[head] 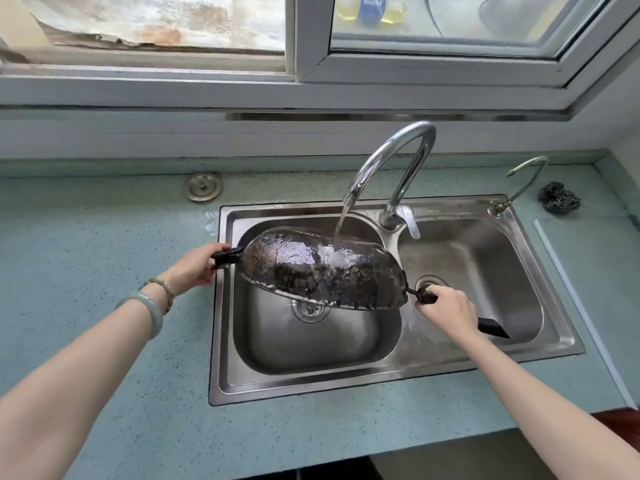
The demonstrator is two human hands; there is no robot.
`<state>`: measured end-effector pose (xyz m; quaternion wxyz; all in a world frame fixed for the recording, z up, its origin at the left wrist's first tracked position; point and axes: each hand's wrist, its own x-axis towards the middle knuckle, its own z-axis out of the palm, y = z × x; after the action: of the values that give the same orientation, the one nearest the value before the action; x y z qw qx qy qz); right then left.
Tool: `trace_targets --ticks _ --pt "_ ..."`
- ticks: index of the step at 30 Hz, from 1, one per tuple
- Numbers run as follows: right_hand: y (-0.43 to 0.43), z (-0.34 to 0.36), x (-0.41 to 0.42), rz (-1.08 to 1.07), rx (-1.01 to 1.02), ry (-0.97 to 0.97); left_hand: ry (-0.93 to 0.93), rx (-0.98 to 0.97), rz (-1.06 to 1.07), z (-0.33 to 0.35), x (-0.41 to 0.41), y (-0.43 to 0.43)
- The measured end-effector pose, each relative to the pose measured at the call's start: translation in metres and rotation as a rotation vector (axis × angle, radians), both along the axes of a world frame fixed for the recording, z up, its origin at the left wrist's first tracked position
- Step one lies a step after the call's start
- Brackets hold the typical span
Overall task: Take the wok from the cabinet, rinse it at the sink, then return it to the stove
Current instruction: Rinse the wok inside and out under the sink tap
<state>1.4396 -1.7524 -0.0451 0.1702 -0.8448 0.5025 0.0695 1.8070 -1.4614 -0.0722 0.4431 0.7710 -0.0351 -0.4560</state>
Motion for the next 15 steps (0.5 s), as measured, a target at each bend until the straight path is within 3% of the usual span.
trace_targets --ticks 7,15 --pt "0.006 0.008 0.002 -0.010 0.167 0.097 -0.047 -0.073 0.005 0.002 -0.002 -0.004" --pt "0.007 -0.007 0.006 -0.035 0.214 0.103 -0.066 -0.085 0.027 -0.008 -0.002 -0.030"
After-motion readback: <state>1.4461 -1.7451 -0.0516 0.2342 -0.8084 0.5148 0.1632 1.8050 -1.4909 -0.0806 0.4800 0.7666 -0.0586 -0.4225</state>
